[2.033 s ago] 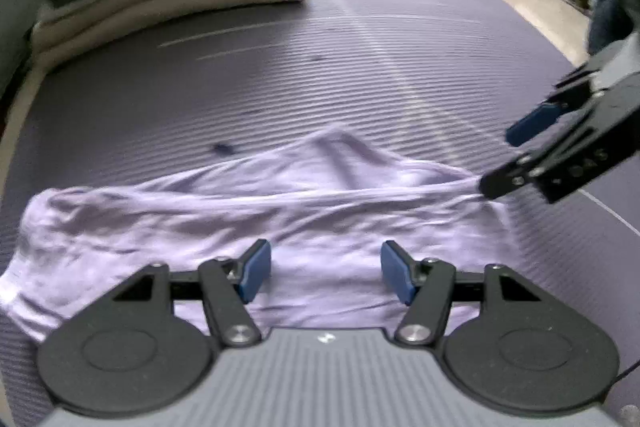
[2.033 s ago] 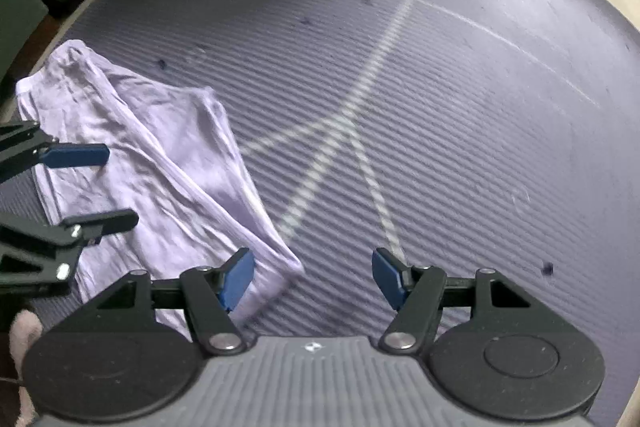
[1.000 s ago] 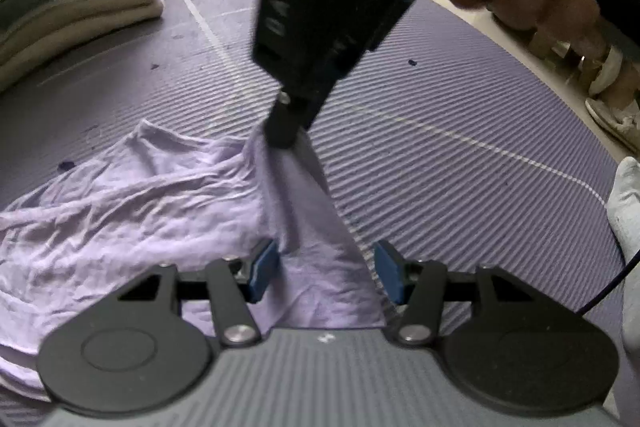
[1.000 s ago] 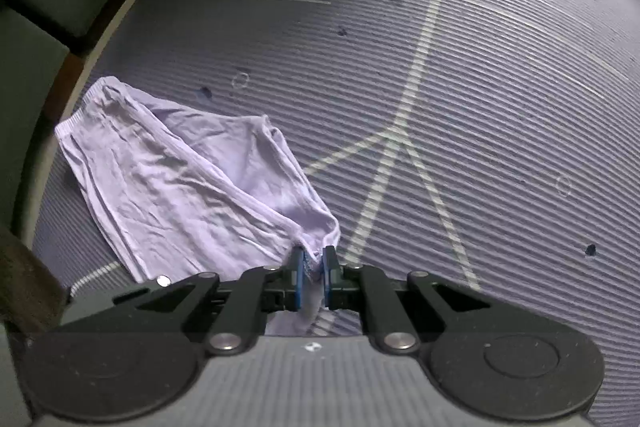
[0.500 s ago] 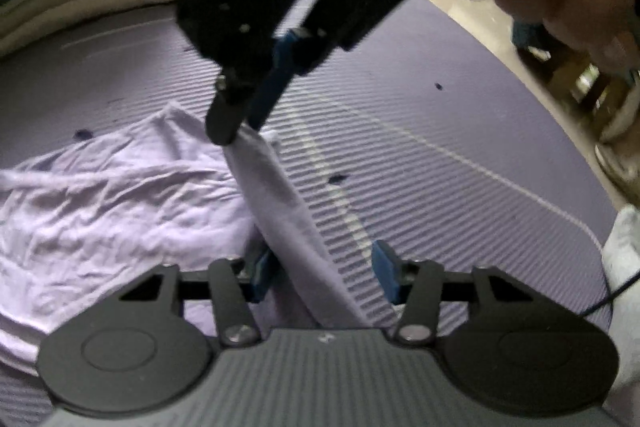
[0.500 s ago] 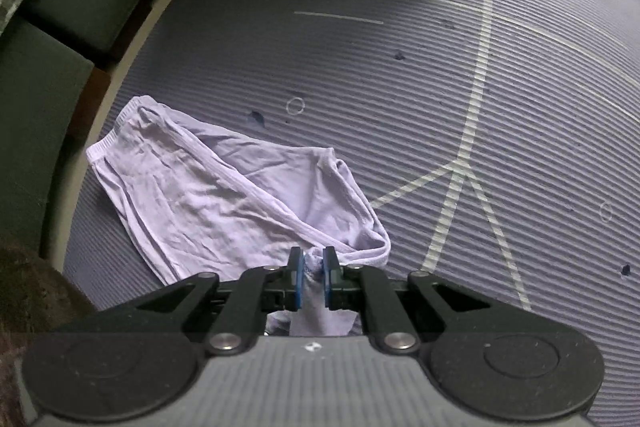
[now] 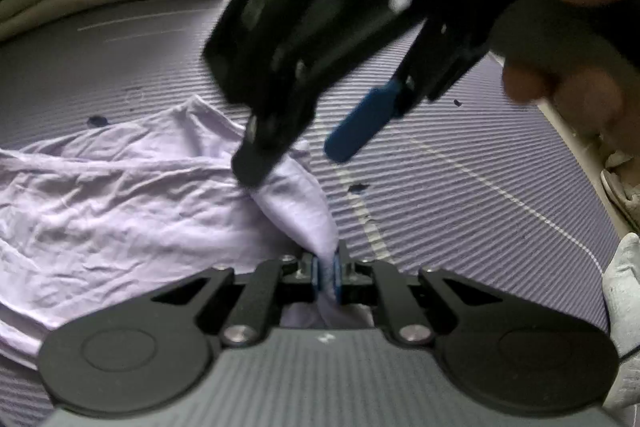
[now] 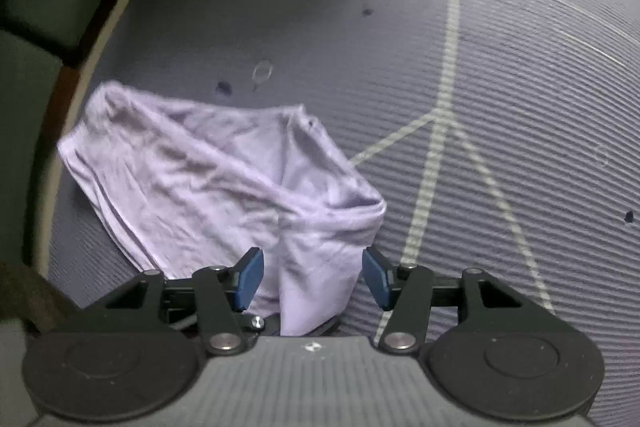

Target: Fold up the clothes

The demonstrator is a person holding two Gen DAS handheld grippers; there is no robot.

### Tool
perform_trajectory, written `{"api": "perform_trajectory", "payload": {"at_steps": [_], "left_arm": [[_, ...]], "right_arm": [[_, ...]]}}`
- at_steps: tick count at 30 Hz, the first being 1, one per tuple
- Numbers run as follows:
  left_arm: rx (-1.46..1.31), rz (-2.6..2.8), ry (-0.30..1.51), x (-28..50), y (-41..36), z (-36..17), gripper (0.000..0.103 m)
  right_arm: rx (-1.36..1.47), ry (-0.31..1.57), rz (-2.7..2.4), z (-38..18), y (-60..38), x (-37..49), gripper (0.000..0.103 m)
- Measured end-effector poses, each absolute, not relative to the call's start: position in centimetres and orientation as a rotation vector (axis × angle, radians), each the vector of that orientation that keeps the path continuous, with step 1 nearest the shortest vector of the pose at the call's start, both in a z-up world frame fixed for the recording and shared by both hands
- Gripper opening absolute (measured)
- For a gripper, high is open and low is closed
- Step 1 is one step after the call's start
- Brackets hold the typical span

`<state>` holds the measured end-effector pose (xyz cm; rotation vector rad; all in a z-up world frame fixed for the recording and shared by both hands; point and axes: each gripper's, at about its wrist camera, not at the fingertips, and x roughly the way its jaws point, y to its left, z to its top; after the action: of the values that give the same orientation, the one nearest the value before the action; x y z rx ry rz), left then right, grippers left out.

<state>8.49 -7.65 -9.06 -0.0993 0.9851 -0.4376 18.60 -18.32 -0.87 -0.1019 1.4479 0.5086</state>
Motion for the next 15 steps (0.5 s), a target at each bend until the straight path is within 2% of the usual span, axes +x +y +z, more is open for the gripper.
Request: {"api": "perform_trajectory", "payload": {"at_steps": [4,5,6,7,8,12,14,15], "left_arm": [[-0.114,-0.42,0.985,7.8,-7.0,-8.8,0.008],[-0.114,-0.421,0.988,7.9,-7.1,-8.8,0.01],[-0.115,-0.422,0.992,8.0,-7.1,-8.8,0.01],[-0.116,-0.423,0.996,8.1,-7.2,-8.8,0.012],[-0.112,-0.424,1.002,8.1,-7.1,-8.7,0.016],[-0.089,-0.429,1.032,7.8,-6.9,-8.4,0.021],[-0.085,-0.431,1.039,7.7,-6.7,-8.3,0.029],[-0.081,-0.434,1.048,7.6,-6.5,-8.2,0.03]], "right_arm": [[-0.179,1.448,0.505,-1.9,-17.2,17.6,0.053],[-0.206,1.436,0.506,-1.9,-17.0,17.5,0.044],[-0.214,1.43,0.509,-1.7,-17.0,17.5,0.026],[-0.209,1.427,0.512,-1.6,-17.2,17.6,0.015],[-0.204,1.424,0.516,-1.4,-17.3,17.6,0.008],[-0.148,1.417,0.522,-0.4,-18.2,18.2,0.007],[-0.111,1.414,0.522,0.2,-18.8,18.5,0.007],[-0.094,1.411,0.521,0.4,-19.0,18.6,0.007]]}}
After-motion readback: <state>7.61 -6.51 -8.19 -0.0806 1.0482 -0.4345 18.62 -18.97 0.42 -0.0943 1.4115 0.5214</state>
